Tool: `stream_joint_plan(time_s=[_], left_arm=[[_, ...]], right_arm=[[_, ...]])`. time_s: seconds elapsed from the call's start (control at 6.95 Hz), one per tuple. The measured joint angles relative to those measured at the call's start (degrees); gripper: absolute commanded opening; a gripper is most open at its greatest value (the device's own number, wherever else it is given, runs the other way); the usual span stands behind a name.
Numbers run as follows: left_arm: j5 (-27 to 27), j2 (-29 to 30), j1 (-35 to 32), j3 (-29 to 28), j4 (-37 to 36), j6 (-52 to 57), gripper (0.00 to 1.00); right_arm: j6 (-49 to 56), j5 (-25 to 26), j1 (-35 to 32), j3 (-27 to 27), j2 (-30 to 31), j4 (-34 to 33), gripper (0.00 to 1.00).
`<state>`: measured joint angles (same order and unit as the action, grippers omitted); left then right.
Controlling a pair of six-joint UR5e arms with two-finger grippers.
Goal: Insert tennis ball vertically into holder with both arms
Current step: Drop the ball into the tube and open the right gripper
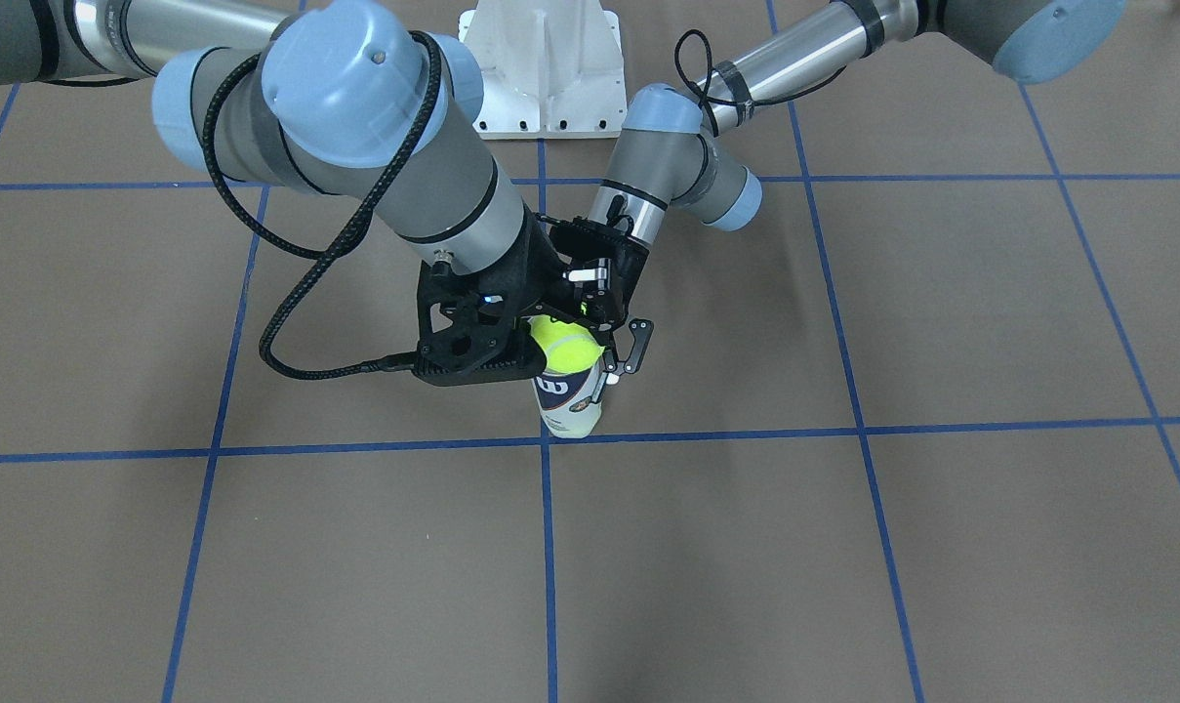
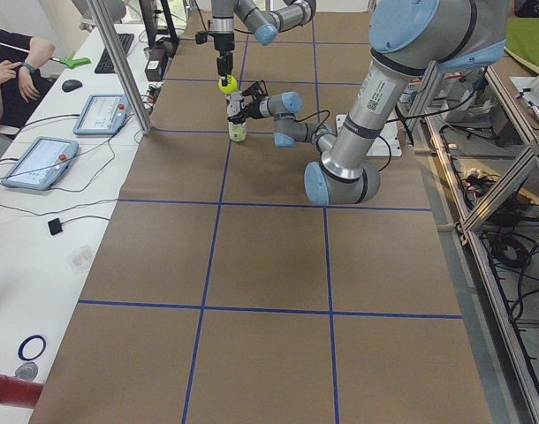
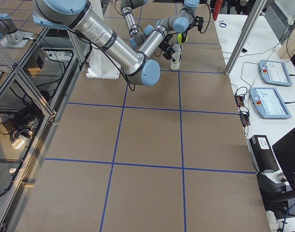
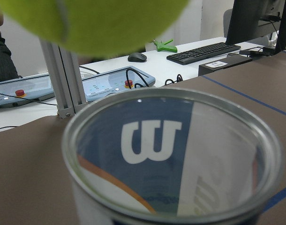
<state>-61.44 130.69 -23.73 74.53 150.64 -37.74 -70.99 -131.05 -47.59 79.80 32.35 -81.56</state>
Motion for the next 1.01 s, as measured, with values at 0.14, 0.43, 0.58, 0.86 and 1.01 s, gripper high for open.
stream_joint_plan(time_s=[0.14,0.43,0.58,0.86,1.01], left_arm=[[0.00,0.00,0.00,0.00,0.00,0.00,0.91],[0.00,0.00,0.00,0.00,0.00,0.01,0.91],[0.00,0.00,0.00,0.00,0.00,0.03,0.91],[0.00,0.00,0.00,0.02,0.00,0.00,0.99],[-0.08,-0.06,-0.01,0.09,-0.04,0.06,0.99]], right_arm=[[-0.13,0.04,0.28,0.03,0.08,-0.15,1.00],[-0.32,1.41,1.46,1.08,0.59,-0.55,1.00],[-0.36,1.90,1.80,1.94,0.88,-1.29,1.00],[-0.33,2.11,1.93,3.72,0.95,-3.27,1.00],[-0.26,2.12,1.86,4.75,0.88,-4.19,1.00]])
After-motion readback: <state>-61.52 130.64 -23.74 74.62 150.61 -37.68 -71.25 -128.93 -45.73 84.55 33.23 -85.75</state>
